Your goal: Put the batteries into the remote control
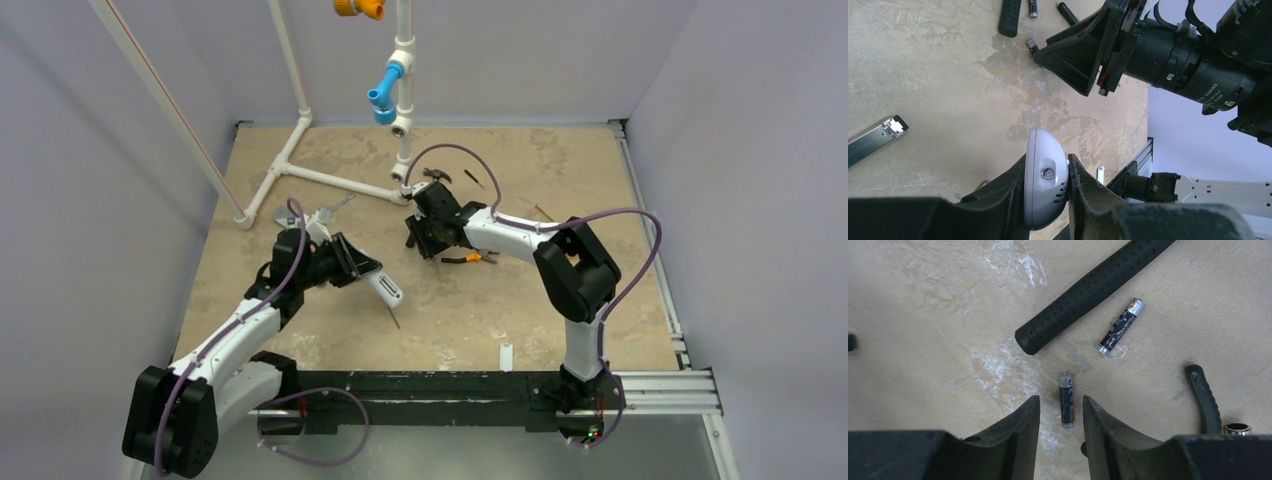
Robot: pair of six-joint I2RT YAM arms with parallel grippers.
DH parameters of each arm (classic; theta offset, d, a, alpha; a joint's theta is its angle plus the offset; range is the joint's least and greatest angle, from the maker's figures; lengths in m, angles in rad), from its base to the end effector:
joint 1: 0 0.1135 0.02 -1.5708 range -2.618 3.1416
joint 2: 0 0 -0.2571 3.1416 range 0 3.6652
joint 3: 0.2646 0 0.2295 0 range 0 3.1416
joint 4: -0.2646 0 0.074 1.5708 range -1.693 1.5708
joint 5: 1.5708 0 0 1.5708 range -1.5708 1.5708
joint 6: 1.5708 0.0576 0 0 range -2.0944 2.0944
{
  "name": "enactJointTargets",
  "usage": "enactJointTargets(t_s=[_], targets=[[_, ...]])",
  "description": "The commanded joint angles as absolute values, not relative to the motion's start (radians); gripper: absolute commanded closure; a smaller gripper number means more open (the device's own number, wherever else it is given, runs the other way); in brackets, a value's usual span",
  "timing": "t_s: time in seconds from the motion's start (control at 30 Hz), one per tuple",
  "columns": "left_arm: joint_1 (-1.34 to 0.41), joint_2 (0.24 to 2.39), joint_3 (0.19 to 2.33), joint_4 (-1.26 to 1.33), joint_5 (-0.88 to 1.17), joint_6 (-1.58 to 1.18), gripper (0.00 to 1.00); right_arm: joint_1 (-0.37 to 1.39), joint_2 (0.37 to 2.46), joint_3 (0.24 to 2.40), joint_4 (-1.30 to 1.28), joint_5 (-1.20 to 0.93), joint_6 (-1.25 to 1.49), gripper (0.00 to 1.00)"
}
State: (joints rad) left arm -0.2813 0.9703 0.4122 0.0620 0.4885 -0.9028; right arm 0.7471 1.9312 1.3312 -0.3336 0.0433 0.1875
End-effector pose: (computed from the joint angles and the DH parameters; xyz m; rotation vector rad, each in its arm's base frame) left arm 0.1887 -0.0827 0.1998 -0.3644 2.2114 -1.1956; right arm 0.2993 0.2738 0.1728 -0.6825 2.4408 0.3276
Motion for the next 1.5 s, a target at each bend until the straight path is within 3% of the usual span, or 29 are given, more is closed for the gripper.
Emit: enactJointTargets(t_s=[0.0,0.43,0.53,0.63,0.9,1.1,1.27,1.47], targets=[[-0.272,0.984,0.424,0.126,0.520,-0.916,1.00,0.749,1.939,1.384,-0.335,0.075,0.148,0.65],[-0.272,1.017,0.438,0.144,0.541,-0.917,1.00,0.752,1.979,1.363,-0.391,0.065,0.135,0.71],[-0.272,1.017,0.444,0.149,0.555,-0.909,1.00,0.755,1.971,1.345,-0.393,0.062,0.130,0.81],[-0.272,1.019,0.449,0.149,0.560,-0.905,1.00,0.756,1.977,1.338,-0.389,0.049,0.129,0.84],[-0.272,1.020,0.450,0.150,0.567,-0.899,1.00,0.758,1.994,1.340,-0.387,0.034,0.131,0.81],[-0.272,1.023,0.450,0.156,0.573,-0.897,1.00,0.758,1.969,1.323,-0.372,0.024,0.132,0.94],[-0.272,1.018,0.456,0.166,0.584,-0.896,1.00,0.759,1.819,1.241,-0.306,-0.013,0.149,0.99],[-0.344,0.909,0.439,0.222,0.522,-0.873,1.00,0.788,1.475,1.011,-0.135,-0.120,0.154,1.00]])
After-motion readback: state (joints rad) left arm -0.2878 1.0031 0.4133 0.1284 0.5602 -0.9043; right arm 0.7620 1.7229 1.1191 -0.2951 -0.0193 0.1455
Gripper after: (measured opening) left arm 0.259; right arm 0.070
